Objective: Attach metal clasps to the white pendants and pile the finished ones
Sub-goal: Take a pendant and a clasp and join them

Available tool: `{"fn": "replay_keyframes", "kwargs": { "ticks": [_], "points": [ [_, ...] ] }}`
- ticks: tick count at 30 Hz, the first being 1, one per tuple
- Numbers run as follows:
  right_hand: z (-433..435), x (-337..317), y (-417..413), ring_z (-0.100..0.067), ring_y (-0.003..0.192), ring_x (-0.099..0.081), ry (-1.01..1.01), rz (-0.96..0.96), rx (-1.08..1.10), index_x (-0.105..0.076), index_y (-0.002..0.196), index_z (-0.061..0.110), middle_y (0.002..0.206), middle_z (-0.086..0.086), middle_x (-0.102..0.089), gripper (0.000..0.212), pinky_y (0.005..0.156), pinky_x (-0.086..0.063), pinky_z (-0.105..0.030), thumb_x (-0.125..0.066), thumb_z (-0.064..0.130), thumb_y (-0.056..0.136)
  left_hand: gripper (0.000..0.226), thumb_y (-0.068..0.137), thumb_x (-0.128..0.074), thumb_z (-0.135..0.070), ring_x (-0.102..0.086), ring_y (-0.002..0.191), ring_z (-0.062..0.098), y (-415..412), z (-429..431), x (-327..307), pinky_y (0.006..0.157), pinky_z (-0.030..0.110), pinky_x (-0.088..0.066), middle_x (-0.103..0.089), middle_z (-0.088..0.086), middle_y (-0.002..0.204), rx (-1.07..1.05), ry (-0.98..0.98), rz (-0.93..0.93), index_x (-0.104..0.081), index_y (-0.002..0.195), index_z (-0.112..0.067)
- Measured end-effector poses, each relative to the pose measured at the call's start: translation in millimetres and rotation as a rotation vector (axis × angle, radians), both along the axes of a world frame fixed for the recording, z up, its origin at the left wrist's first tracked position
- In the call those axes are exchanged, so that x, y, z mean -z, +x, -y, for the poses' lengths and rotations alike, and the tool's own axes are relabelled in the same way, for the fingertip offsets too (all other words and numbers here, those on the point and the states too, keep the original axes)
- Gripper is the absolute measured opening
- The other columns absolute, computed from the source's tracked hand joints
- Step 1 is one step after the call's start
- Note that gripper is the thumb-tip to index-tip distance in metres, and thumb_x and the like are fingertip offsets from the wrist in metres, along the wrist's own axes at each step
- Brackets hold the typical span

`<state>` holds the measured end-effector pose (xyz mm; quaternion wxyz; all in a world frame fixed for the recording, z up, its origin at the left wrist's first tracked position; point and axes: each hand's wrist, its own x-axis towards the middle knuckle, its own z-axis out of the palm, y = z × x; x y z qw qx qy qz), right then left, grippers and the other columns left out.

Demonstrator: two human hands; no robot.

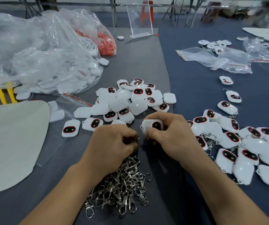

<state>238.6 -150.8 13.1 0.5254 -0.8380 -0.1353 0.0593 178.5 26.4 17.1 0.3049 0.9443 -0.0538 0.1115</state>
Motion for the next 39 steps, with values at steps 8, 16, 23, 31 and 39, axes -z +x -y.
{"fn": "replay_keyframes", "kwargs": {
  "ticks": [8, 16, 23, 31, 39],
  "points": [
    [-2.9, -1.4, 0.5, -0.012, 0.045, -0.06, 0.026, -0.062, -0.05, -0.063, 0.089, 0.03, 0.07, 0.001, -0.074, 0.024, 0.047, -0.046, -0.021, -0.082, 0.016, 0.084, 0.02, 0.072, -0.066, -0.034, -0.052, 0.068, 0.0, 1.5, -5.4, 6.1, 0.063, 0.019, -0.035, -0.054, -0.019, 0.065, 0.044, 0.0, 0.009, -0.078, 0.088, -0.033],
    [-1.3, -1.9, 2.6, -0.016, 0.044, -0.06, 0.03, -0.056, -0.082, -0.068, 0.089, 0.027, 0.07, 0.002, -0.074, 0.021, 0.047, -0.045, -0.024, -0.078, 0.009, 0.086, 0.018, 0.074, -0.069, -0.031, -0.056, 0.072, 0.002, 3.0, -8.7, 9.0, 0.062, 0.011, -0.034, -0.062, -0.02, 0.075, 0.063, -0.079, -0.019, -0.077, 0.089, -0.035],
    [-0.9, -5.5, 2.7, -0.014, 0.041, -0.056, -0.003, -0.043, -0.096, -0.069, 0.088, 0.025, 0.062, 0.004, -0.071, 0.019, 0.044, -0.041, -0.019, -0.077, 0.008, 0.084, 0.013, 0.074, -0.071, -0.028, -0.059, 0.066, 0.003, 4.6, -9.0, 11.0, 0.06, 0.007, -0.035, -0.062, -0.022, 0.065, 0.049, -0.141, -0.023, -0.076, 0.081, -0.037],
    [2.0, -7.8, 6.8, -0.009, 0.038, -0.051, -0.013, -0.087, -0.136, -0.071, 0.087, 0.025, 0.05, -0.002, -0.065, 0.015, 0.043, -0.037, -0.014, -0.078, 0.012, 0.084, 0.008, 0.073, -0.069, -0.03, -0.058, 0.064, 0.006, 6.4, -8.0, 13.3, 0.057, 0.011, -0.035, -0.061, -0.018, 0.064, 0.028, -0.134, -0.01, -0.076, 0.076, -0.032],
    [2.5, -6.4, 2.9, -0.006, 0.039, -0.052, -0.055, -0.079, -0.154, -0.07, 0.087, 0.028, 0.051, -0.004, -0.066, 0.015, 0.044, -0.037, -0.012, -0.077, 0.016, 0.083, 0.013, 0.071, -0.072, -0.033, -0.057, 0.064, 0.004, 3.9, -8.3, 14.5, 0.058, 0.009, -0.035, -0.061, -0.022, 0.065, 0.005, -0.129, -0.001, -0.076, 0.082, -0.039]
  ]
}}
